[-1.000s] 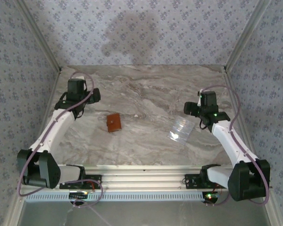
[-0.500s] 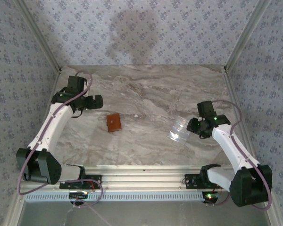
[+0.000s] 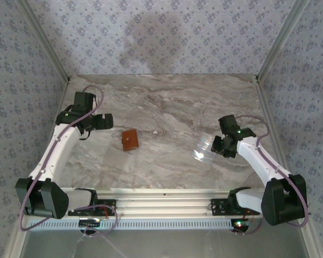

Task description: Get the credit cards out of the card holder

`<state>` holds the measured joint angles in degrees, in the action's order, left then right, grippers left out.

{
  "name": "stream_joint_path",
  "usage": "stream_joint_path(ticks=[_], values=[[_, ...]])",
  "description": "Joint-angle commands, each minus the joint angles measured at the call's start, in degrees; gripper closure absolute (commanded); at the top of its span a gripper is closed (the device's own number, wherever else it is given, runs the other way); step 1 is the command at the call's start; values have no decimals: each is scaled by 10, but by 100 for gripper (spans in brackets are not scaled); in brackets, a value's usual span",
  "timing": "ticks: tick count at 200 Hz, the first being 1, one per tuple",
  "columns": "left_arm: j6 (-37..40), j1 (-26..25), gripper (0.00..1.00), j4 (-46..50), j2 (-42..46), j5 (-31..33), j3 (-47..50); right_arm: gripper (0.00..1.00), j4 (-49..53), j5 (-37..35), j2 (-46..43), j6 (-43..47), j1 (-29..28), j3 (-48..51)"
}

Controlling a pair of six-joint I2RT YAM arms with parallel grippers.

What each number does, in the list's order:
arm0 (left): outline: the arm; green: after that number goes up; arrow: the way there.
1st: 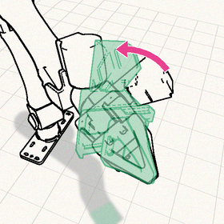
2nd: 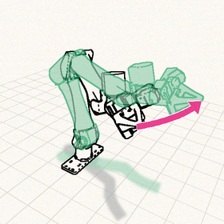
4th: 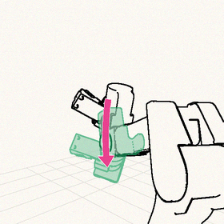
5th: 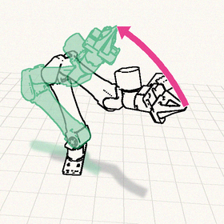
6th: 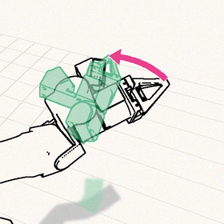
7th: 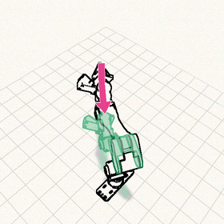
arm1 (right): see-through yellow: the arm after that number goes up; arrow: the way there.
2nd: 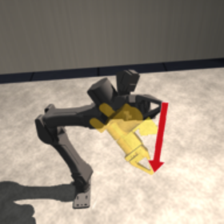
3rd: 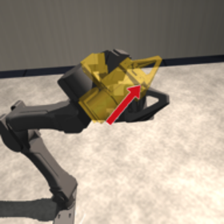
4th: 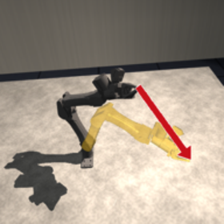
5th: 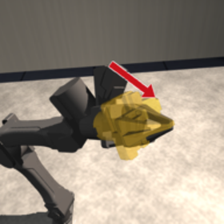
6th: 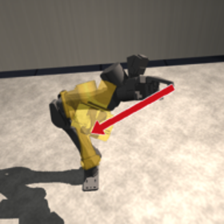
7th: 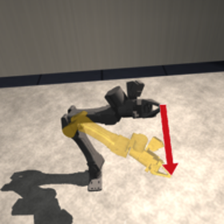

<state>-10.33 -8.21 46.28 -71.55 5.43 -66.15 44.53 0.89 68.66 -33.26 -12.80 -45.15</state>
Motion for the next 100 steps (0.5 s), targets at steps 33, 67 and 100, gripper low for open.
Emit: stream_joint_path(ticks=[33,67,100], values=[[9,5,1,-8,11,-5,3,72,-12,2,20,-11,-3,1],[9,6,1,-8,8,-9,4,74,-18,6,33,-11,-3,5],[10,5,1,-7,4,-11,4,77,-30,8,45,-10,-3,11]])
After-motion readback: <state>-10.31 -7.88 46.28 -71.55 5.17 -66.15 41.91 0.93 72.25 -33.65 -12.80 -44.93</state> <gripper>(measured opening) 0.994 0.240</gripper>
